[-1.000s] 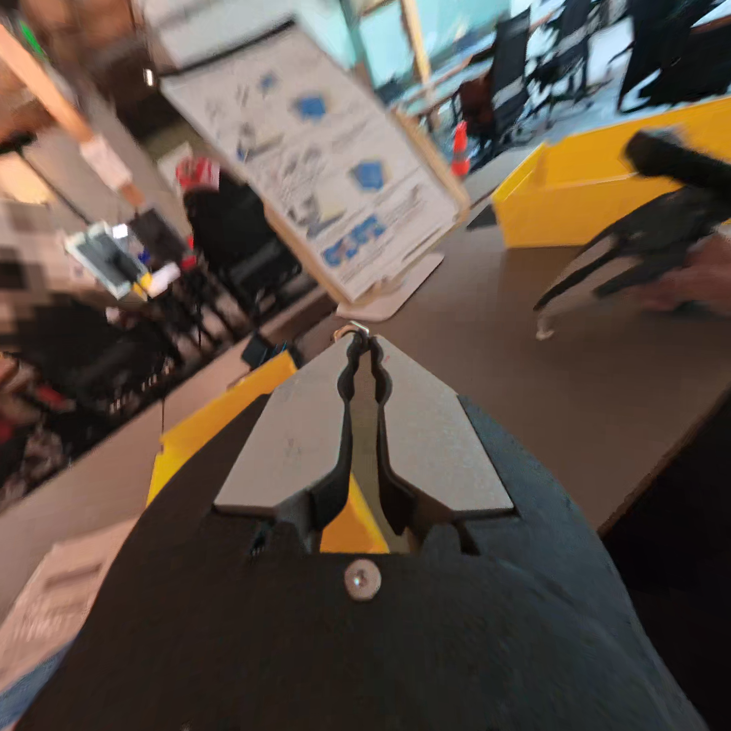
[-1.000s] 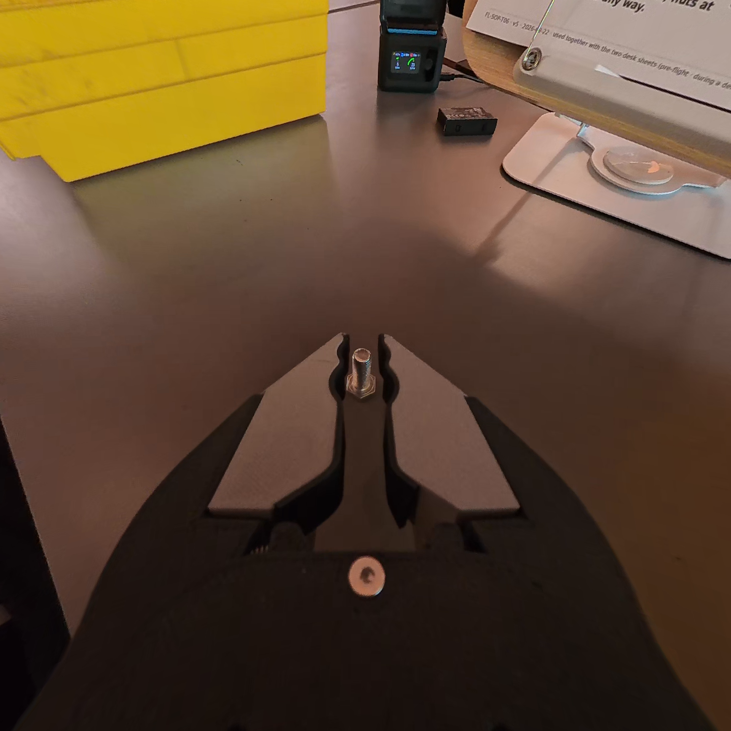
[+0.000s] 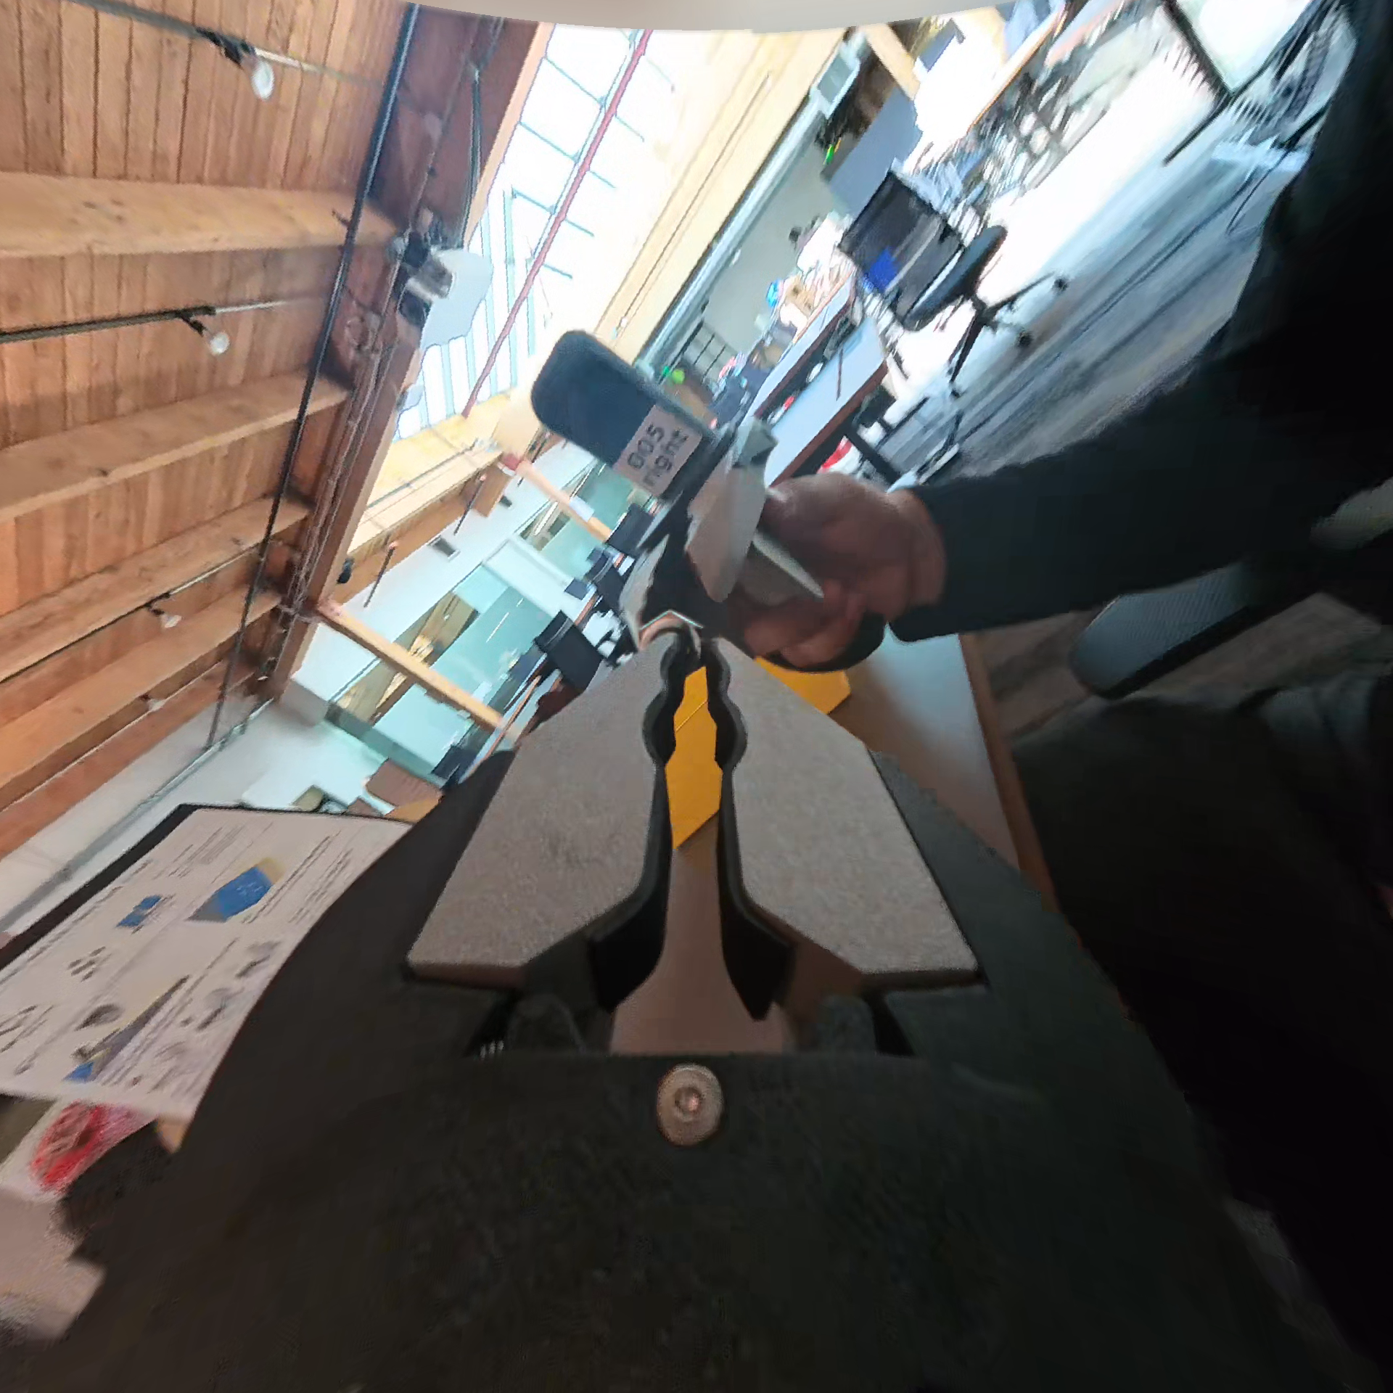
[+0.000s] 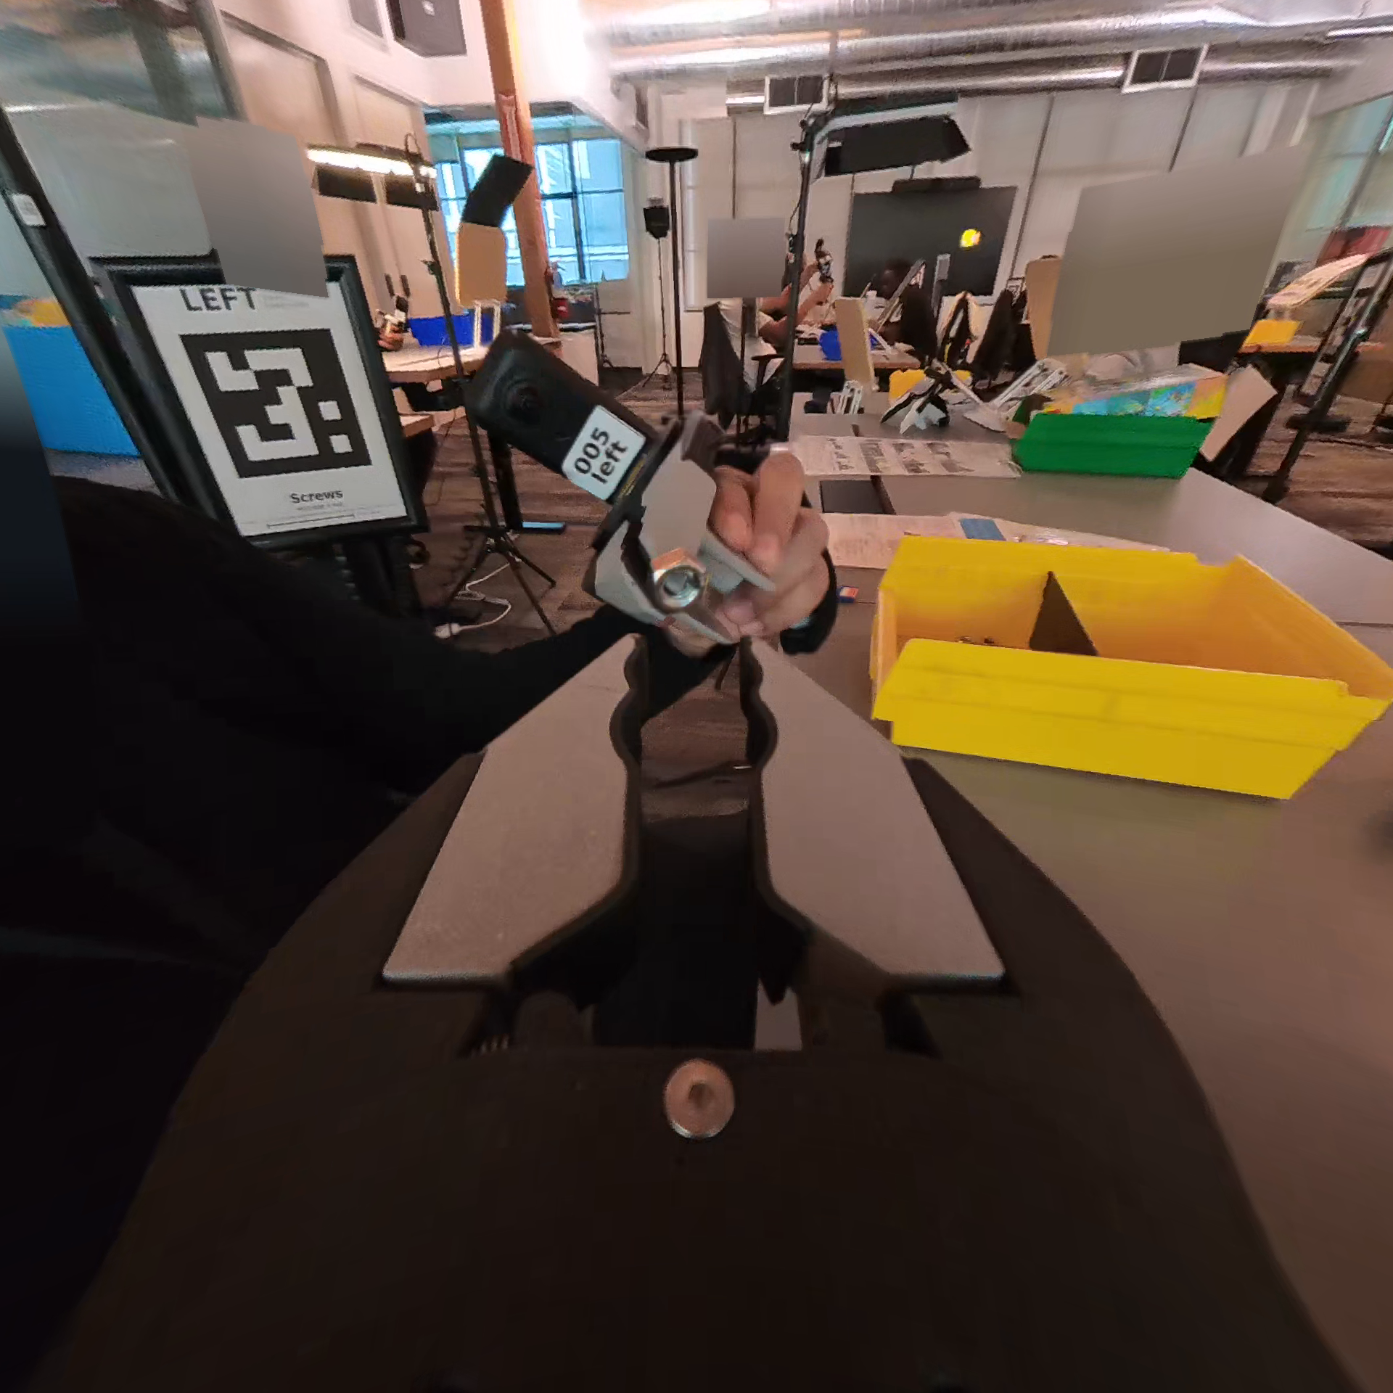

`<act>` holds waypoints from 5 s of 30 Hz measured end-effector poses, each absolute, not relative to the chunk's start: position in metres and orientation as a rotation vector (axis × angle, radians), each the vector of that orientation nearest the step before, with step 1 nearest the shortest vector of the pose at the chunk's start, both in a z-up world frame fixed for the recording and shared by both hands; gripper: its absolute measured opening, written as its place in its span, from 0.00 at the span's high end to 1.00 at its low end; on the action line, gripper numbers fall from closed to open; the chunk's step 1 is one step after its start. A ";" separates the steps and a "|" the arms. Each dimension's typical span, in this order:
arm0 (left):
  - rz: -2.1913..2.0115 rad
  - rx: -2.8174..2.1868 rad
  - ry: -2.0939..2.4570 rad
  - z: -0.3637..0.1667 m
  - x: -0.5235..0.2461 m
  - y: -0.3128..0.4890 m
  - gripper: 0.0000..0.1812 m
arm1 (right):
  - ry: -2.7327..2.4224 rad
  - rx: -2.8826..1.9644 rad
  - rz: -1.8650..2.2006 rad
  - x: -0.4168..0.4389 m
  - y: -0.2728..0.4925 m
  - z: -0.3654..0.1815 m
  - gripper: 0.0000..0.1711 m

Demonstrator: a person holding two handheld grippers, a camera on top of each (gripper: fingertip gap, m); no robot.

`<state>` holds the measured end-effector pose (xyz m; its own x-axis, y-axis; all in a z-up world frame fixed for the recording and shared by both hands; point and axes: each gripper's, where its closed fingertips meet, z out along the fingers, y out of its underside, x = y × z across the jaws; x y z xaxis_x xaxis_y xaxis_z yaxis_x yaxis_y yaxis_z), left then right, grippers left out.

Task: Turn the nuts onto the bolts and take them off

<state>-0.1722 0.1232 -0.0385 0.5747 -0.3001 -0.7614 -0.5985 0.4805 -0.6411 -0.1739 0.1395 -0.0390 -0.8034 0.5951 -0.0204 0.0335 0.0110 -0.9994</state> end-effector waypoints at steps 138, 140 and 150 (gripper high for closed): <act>0.342 -1.623 0.423 -0.181 -0.267 0.290 0.93 | -1.676 -1.147 1.343 -0.278 0.278 -0.170 0.97; 0.313 -1.624 0.413 -0.180 -0.267 0.289 0.94 | -1.689 -1.128 1.355 -0.277 0.275 -0.169 0.97; 0.193 -1.631 0.396 -0.178 -0.263 0.287 0.96 | -1.709 -1.041 1.352 -0.274 0.265 -0.163 0.96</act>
<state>-0.2626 0.2872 -0.1780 0.9239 -0.1395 -0.3562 -0.3666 -0.0569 -0.9286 -0.2735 0.2651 -0.1628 -0.4229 0.9049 0.0483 0.1608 0.1274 -0.9787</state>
